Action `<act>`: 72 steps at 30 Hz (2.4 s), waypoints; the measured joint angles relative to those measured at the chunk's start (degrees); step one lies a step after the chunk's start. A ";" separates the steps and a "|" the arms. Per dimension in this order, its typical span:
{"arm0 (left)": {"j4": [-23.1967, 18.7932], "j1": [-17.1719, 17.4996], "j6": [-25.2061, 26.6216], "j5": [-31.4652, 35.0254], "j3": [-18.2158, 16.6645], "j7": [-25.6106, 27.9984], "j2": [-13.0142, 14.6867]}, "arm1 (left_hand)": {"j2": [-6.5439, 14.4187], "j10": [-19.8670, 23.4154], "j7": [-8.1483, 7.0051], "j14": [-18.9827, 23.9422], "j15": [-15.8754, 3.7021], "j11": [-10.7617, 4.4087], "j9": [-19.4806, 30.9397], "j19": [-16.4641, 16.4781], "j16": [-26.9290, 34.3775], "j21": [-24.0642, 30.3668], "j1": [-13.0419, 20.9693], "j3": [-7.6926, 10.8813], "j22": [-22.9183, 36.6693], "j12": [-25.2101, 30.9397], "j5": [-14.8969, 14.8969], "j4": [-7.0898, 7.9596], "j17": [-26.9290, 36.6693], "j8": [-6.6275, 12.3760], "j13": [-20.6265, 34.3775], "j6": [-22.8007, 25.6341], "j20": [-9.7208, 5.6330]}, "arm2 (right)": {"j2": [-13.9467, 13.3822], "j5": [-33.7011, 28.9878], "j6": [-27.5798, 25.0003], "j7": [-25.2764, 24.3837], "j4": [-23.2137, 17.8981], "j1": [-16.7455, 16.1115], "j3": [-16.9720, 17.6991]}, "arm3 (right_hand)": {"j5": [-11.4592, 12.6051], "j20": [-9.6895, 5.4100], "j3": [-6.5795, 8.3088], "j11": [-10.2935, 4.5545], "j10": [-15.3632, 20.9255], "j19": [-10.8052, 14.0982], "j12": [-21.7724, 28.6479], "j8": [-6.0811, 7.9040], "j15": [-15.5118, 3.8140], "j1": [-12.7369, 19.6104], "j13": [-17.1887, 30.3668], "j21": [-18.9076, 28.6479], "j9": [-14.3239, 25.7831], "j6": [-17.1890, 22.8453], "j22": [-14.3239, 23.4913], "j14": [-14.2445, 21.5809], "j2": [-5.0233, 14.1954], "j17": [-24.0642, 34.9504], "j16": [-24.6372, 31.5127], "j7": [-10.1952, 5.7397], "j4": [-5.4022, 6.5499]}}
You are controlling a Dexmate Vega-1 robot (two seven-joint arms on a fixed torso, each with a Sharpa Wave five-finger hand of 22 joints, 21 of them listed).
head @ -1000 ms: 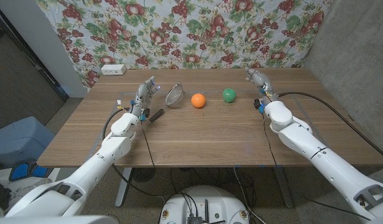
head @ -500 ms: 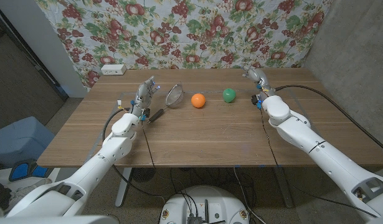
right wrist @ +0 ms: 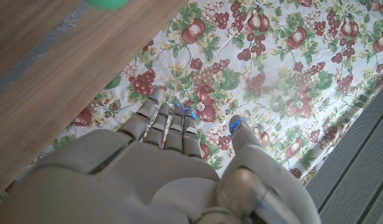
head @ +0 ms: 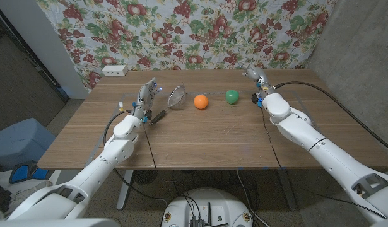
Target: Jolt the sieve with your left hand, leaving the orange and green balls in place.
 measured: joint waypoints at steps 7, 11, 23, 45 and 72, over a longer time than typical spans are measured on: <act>0.38 -0.13 -0.27 -0.12 -0.09 -0.29 -0.05 | 0.04 0.00 0.00 0.00 0.00 0.00 0.00 0.00 0.00 -0.21 -0.04 -0.08 0.20 0.00 0.00 -0.08 0.00 0.00 0.00 0.00 0.00 | 0.41 -0.88 -0.78 0.37 0.20 1.17 -0.83 | 0.00 0.00 0.00 0.00 0.00 0.00 0.00 0.00 0.00 0.33 0.00 0.00 0.00 0.00 0.00 0.00 -0.34 0.00 0.00 0.00 0.00; 0.46 -0.15 -0.32 -0.15 -0.11 -0.40 -0.05 | 0.04 0.00 0.00 0.00 0.00 0.00 0.00 0.21 0.00 -0.21 -0.04 -0.06 0.30 0.00 0.00 -0.42 0.00 0.00 0.00 0.00 0.21 | 0.53 -1.25 -1.12 0.47 0.21 1.58 -1.14 | -0.01 0.00 0.00 0.00 0.00 0.00 -0.48 0.00 0.00 0.83 -0.01 0.00 0.00 0.00 0.00 0.00 -0.83 0.00 0.00 0.00 0.00; 0.52 -0.23 -0.52 -0.16 -0.16 -0.52 -0.02 | 0.04 0.00 0.00 0.00 0.00 0.00 0.00 0.21 0.00 -0.65 -0.04 -0.06 0.30 0.00 0.00 -0.42 -0.02 0.00 0.00 -0.01 0.21 | 0.65 -2.57 -2.57 0.86 0.00 2.89 -2.13 | 0.17 0.00 0.00 -0.32 0.31 0.00 -0.48 0.00 0.00 0.83 -0.01 -0.48 0.00 0.31 -0.01 0.00 -0.83 -0.01 0.00 -0.31 0.00; 0.88 -0.51 -0.98 0.18 -0.11 -0.15 -0.27 | 0.04 -0.01 0.00 0.00 0.00 0.00 0.00 0.73 0.00 -1.10 -0.04 -0.07 0.29 0.00 0.00 -0.89 0.06 0.00 0.00 -0.01 0.30 | 1.45 -5.15 -4.43 1.55 0.48 5.67 -4.14 | 0.23 0.21 0.32 -0.31 0.31 0.21 -0.48 0.00 0.00 0.82 -0.02 -0.47 0.00 0.31 -0.01 0.00 -0.83 -0.01 0.00 -0.31 -0.31; -0.69 0.77 -1.46 0.35 -0.30 0.67 -0.10 | -0.13 -0.01 0.22 0.10 0.11 0.00 0.00 0.92 0.00 -2.13 -0.51 0.16 0.28 0.00 0.00 -1.11 0.01 0.00 0.00 0.20 0.09 | 1.79 -7.98 -6.28 2.25 -0.51 7.03 -5.92 | 0.23 0.21 0.31 -0.52 0.51 0.20 -0.48 0.01 -0.21 0.82 -0.02 -0.49 0.00 0.86 -0.02 0.21 -0.83 -0.01 0.00 -0.17 -0.31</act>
